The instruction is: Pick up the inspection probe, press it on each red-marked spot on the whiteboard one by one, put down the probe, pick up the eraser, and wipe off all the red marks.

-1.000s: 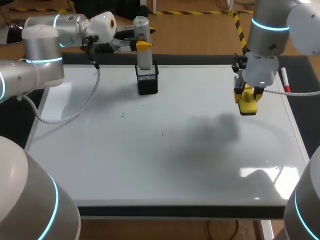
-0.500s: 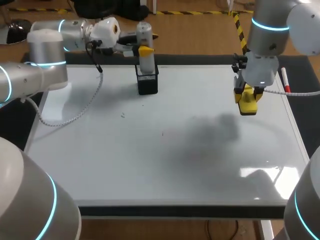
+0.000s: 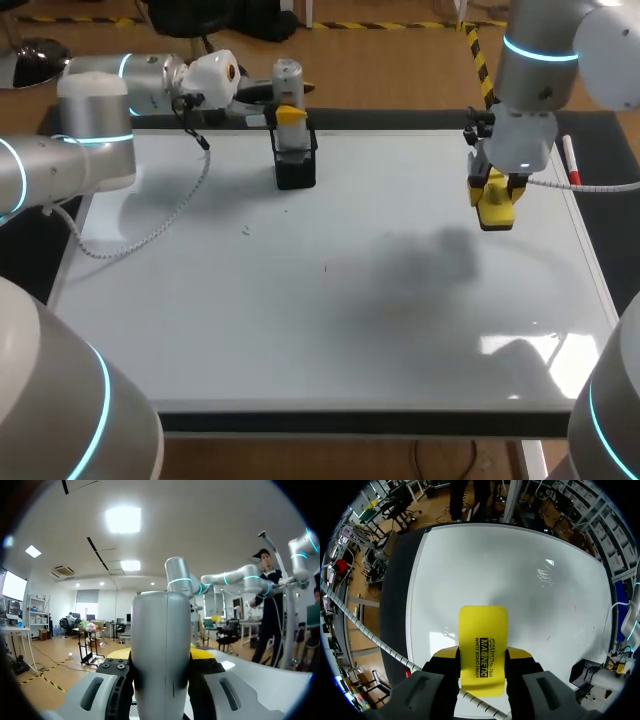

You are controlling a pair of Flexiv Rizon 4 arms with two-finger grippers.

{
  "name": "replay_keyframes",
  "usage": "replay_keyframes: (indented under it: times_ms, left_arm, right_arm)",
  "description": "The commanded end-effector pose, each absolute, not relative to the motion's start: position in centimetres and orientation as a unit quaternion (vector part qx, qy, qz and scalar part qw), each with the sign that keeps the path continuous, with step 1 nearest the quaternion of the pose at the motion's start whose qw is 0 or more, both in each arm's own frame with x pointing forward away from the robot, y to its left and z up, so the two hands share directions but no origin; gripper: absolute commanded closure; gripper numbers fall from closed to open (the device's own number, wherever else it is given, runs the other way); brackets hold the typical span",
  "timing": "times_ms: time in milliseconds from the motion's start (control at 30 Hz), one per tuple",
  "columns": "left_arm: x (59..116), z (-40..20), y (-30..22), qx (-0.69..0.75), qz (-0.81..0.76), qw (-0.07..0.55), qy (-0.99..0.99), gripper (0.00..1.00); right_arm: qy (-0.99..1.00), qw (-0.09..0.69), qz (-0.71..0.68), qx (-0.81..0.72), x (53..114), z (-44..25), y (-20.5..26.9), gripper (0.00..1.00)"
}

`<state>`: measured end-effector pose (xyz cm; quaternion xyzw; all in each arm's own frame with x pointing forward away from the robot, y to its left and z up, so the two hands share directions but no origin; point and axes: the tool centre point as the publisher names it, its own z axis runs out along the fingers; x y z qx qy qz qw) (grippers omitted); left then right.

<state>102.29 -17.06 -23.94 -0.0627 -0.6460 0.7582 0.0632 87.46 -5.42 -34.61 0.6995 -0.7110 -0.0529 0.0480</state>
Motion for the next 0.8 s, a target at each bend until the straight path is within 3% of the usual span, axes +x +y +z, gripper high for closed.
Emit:
replay_keyframes:
  times_ms: [33, 800]
  left_arm:
    - [102.6, -24.7, -17.1, -0.060, 0.761, 0.070, -0.642, 1.00]
    - [103.7, -28.2, -17.8, -0.044, 0.765, 0.092, -0.636, 1.00]
  right_arm:
    - [-0.710, 0.047, -0.051, 0.701, 87.4, -34.5, -5.6, 1.00]
    - [-0.710, 0.047, -0.051, 0.701, 87.4, -34.5, -5.6, 1.00]
